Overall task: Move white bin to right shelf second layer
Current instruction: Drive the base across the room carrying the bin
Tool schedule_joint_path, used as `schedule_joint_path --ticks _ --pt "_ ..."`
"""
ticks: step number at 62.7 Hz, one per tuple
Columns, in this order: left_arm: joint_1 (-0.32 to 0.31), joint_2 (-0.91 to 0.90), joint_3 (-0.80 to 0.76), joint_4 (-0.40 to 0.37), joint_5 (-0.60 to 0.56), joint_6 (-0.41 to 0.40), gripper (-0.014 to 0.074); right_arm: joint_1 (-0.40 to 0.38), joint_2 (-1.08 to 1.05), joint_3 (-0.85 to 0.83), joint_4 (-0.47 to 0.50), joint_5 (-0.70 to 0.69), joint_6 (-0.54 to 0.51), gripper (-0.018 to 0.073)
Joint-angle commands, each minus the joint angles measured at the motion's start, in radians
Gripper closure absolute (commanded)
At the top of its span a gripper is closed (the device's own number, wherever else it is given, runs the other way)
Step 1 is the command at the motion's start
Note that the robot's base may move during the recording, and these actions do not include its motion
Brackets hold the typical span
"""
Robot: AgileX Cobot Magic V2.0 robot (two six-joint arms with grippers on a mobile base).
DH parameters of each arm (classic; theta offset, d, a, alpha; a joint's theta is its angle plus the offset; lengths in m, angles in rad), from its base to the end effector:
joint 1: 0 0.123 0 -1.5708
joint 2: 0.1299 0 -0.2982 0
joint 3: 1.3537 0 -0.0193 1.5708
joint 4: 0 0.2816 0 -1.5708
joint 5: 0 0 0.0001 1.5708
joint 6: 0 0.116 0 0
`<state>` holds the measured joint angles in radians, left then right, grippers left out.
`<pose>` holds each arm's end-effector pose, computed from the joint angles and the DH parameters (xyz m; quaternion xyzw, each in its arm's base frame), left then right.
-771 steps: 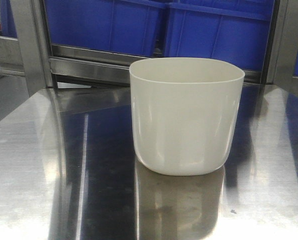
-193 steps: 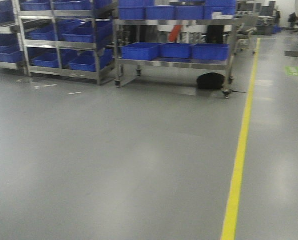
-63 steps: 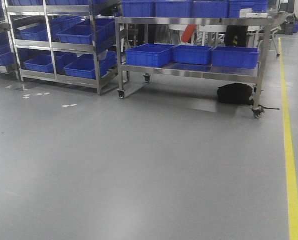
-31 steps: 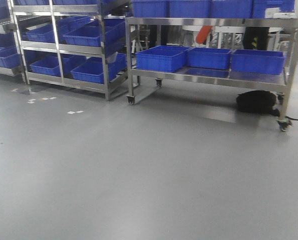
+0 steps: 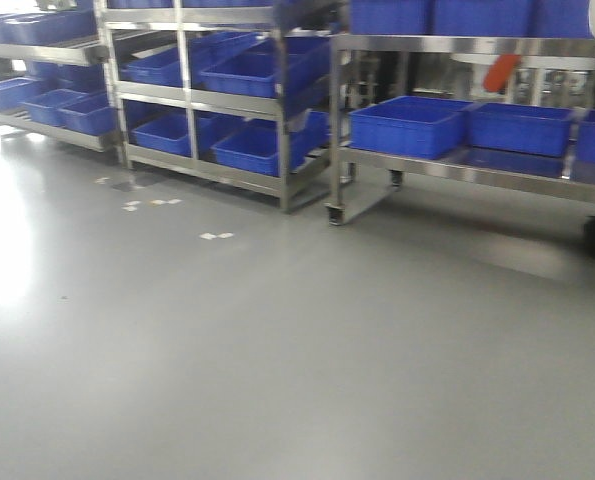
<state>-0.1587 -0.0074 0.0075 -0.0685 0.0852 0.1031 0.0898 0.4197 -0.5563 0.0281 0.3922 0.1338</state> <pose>0.0975 -0.0163 0.2033 0.0703 0.7029 -0.0459 0.7064 0.1297 0.0129 0.3406 0.0233 0.7637 0.0844 0.6396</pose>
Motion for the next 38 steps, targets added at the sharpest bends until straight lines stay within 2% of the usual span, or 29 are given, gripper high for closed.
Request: schedule_joint_path --ticks 1,38 --pt "-0.003 -0.014 0.037 -0.005 -0.085 -0.004 0.0512 -0.008 0.006 -0.031 0.001 -0.103 -0.001 0.0502" --pt "-0.003 -0.014 0.037 -0.005 -0.085 -0.004 0.0512 -0.008 0.006 -0.031 0.001 -0.103 -0.001 0.0502"
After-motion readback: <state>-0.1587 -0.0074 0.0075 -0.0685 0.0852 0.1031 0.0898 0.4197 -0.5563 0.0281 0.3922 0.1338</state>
